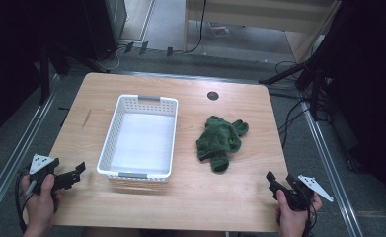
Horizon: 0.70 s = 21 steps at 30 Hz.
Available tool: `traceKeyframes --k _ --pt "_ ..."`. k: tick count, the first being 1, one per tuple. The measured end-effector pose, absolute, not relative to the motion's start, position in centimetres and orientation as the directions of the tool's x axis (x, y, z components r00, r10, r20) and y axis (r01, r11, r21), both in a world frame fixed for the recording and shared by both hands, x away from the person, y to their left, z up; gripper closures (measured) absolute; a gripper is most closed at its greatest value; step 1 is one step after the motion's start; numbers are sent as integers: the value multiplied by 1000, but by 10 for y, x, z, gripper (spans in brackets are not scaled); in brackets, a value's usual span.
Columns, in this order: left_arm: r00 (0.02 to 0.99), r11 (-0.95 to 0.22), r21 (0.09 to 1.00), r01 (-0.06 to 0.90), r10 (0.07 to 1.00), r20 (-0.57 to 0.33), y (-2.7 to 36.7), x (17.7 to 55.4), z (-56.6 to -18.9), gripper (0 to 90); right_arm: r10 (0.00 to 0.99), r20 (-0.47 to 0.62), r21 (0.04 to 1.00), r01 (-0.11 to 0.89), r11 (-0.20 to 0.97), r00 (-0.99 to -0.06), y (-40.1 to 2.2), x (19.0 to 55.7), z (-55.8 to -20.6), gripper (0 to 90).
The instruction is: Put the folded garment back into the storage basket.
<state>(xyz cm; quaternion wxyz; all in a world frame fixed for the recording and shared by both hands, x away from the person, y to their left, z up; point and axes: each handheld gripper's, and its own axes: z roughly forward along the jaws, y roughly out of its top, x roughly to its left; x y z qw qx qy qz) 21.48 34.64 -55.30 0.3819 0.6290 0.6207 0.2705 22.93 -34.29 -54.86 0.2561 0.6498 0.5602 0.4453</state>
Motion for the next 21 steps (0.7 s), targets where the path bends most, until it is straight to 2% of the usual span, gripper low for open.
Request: traceKeyframes --k 8,14,21 --pt "82 62 816 574 988 -132 346 215 -553 69 960 278 836 499 -227 -29 -342 229 -548 158" --pt "80 66 820 569 988 -135 346 214 -553 69 973 224 841 514 -169 -47 -338 229 -546 140" --pt "82 62 818 572 988 -133 346 214 -553 69 970 229 843 515 -155 -83 -327 231 -531 134"
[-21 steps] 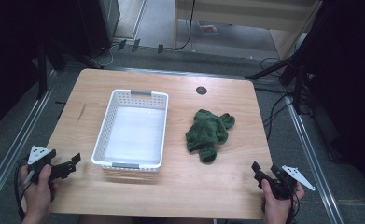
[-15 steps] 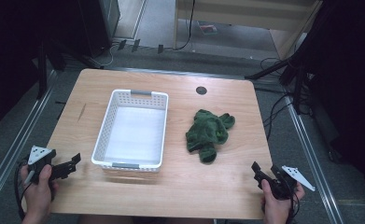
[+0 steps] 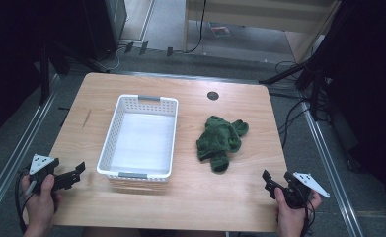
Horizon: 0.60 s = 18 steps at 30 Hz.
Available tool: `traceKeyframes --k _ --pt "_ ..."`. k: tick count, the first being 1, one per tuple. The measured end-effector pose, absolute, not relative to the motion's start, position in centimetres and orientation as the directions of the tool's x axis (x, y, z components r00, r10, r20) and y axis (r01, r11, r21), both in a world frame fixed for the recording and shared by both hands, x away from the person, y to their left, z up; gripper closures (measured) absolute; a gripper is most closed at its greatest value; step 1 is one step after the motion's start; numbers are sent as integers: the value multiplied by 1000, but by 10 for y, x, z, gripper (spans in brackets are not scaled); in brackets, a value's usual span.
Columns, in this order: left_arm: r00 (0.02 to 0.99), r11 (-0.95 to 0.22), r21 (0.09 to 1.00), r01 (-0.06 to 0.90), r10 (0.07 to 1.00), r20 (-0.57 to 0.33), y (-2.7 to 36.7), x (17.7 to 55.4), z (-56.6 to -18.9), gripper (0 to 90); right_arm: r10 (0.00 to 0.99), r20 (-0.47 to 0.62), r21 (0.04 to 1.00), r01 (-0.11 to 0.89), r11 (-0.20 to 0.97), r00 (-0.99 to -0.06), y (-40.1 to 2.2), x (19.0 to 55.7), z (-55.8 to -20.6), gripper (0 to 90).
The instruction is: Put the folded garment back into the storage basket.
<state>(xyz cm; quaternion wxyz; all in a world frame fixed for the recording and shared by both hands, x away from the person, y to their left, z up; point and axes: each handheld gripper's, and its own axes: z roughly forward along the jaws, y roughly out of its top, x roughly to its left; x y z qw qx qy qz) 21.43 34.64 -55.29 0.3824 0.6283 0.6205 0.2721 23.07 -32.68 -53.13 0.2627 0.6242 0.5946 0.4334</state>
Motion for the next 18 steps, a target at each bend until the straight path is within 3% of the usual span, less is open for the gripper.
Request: traceKeyframes --k 18 --pt "79 82 819 569 985 -154 348 214 -553 69 974 183 836 543 -85 -130 -287 255 -475 134"
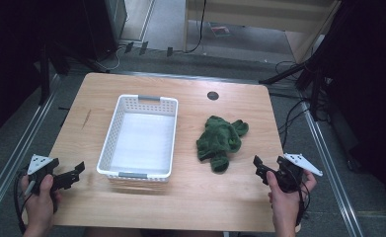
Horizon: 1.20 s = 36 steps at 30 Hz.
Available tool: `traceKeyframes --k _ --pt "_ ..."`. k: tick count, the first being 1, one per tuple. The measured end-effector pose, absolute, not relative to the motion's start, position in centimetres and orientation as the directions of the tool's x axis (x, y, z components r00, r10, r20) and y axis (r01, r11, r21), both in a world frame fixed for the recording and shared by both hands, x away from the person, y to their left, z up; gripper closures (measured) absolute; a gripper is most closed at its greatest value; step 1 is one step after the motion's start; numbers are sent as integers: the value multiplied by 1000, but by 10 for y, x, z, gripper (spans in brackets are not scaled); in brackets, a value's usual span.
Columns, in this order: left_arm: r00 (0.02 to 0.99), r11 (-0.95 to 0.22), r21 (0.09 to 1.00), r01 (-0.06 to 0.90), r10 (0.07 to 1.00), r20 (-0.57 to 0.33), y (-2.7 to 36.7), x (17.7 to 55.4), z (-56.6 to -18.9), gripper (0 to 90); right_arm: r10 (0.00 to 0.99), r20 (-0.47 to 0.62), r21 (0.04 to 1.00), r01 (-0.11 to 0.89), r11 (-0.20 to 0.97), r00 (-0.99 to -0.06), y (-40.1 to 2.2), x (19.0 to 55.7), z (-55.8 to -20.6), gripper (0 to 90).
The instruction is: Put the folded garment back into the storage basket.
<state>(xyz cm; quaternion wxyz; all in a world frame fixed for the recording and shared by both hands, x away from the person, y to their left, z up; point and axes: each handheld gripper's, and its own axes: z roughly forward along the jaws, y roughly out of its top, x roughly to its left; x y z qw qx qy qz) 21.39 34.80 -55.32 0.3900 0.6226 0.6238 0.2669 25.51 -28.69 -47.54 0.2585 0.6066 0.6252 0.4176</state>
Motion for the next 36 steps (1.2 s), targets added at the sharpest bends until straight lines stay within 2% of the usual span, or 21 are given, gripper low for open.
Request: traceKeyframes --k 12,36 --pt "86 86 818 569 983 -164 349 215 -553 69 972 176 813 579 -56 -153 -262 279 -459 134" --pt "77 99 817 567 982 -172 350 216 -553 69 965 174 758 652 -4 -197 -200 321 -454 135"
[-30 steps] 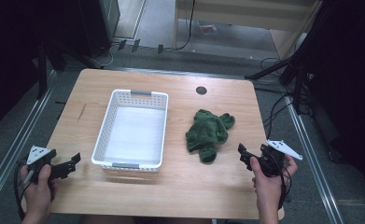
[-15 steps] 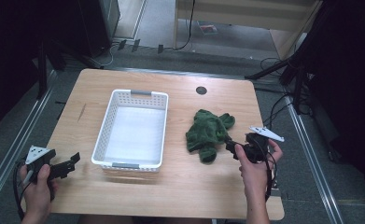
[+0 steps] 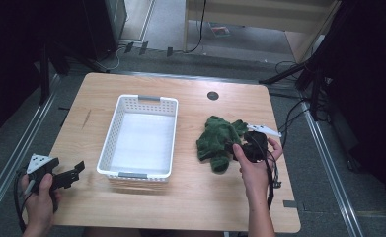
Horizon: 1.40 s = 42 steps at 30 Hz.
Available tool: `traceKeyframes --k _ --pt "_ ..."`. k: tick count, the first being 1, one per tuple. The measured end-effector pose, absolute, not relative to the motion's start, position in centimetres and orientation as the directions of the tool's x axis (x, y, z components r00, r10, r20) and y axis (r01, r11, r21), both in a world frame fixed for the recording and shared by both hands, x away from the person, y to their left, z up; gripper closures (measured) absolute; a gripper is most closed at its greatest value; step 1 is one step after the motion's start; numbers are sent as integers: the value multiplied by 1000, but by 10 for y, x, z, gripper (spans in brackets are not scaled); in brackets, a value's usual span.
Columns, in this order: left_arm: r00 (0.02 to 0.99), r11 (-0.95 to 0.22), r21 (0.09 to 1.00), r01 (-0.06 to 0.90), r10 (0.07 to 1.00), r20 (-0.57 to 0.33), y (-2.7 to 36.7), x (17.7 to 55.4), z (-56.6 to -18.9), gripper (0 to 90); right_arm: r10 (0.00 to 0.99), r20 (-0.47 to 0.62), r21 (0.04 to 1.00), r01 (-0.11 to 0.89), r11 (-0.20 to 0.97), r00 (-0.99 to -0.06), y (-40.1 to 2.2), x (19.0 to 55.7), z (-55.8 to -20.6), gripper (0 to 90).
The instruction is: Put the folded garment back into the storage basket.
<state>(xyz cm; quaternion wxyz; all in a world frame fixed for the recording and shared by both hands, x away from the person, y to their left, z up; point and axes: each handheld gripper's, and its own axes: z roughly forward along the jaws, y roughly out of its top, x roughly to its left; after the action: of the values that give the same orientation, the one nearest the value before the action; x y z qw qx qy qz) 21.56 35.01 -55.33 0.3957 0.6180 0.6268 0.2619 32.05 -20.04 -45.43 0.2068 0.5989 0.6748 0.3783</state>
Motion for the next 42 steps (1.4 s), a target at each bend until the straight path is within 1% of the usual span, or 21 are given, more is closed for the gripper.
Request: traceKeyframes --k 10,15,25,30,33,39,42 --pt "79 99 816 569 981 -174 350 216 -553 69 960 177 727 686 19 -215 -173 342 -462 139" --pt "80 100 816 569 981 -176 351 216 -553 69 961 190 692 722 14 -201 -165 354 -473 139" --pt "79 100 816 569 981 -175 350 216 -553 69 976 159 640 769 13 -149 -151 375 -498 139" --pt "80 101 816 569 981 -176 350 216 -553 69 975 171 629 777 0 -139 -144 383 -503 140" --pt "80 101 816 569 981 -177 350 216 -553 69 980 156 622 783 -2 -122 -140 388 -507 144" --pt "78 103 815 570 981 -178 350 216 -553 69 988 111 608 794 16 -105 -133 394 -519 175" --pt "79 102 815 570 981 -178 350 216 -553 69 992 73 620 784 34 -101 -130 393 -523 231"
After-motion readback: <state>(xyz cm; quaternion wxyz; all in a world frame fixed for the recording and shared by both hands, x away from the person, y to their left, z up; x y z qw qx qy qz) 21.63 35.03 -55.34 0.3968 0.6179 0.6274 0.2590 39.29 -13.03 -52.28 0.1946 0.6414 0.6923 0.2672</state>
